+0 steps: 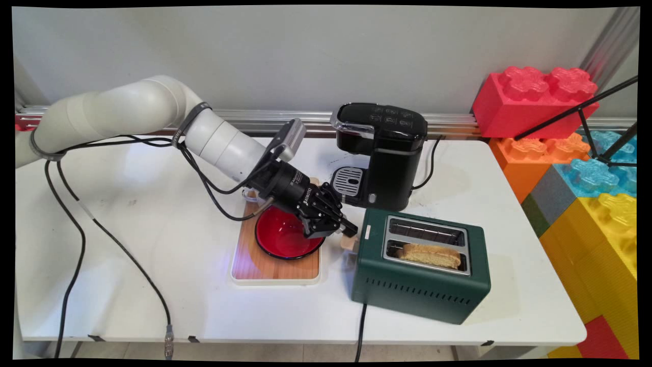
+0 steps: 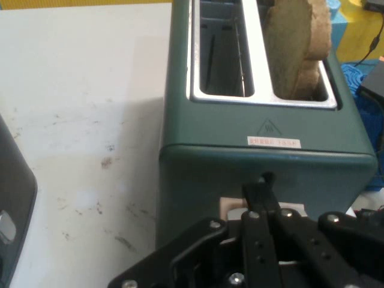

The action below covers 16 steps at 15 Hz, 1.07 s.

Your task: Press the toaster switch

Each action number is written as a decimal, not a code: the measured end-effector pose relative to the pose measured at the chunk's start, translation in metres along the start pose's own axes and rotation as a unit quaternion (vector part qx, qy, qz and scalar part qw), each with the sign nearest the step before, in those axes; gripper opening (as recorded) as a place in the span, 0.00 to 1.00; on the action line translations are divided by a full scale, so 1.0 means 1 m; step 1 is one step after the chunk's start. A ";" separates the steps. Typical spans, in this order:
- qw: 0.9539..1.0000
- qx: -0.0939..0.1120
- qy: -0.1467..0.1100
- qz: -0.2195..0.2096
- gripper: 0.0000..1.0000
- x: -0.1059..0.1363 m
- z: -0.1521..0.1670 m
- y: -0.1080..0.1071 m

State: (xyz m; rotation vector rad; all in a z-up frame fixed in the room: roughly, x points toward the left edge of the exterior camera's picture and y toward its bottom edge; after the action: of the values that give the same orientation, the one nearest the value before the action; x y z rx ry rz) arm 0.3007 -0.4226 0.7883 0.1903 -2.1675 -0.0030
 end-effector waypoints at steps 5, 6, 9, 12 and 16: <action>1.000 -0.002 -0.009 -0.004 0.00 -0.001 0.004 0.000; 1.000 -0.003 -0.011 -0.005 0.00 -0.002 0.006 0.000; 1.000 -0.003 -0.015 -0.007 0.00 -0.004 0.008 0.001; 1.000 -0.003 -0.017 -0.008 0.00 -0.005 0.010 0.001; 1.000 -0.002 -0.021 -0.010 0.00 -0.008 0.011 0.001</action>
State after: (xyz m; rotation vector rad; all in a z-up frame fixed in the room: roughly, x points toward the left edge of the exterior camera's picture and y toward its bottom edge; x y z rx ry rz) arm 0.2959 -0.4211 0.7753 0.2122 -2.2072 -0.0229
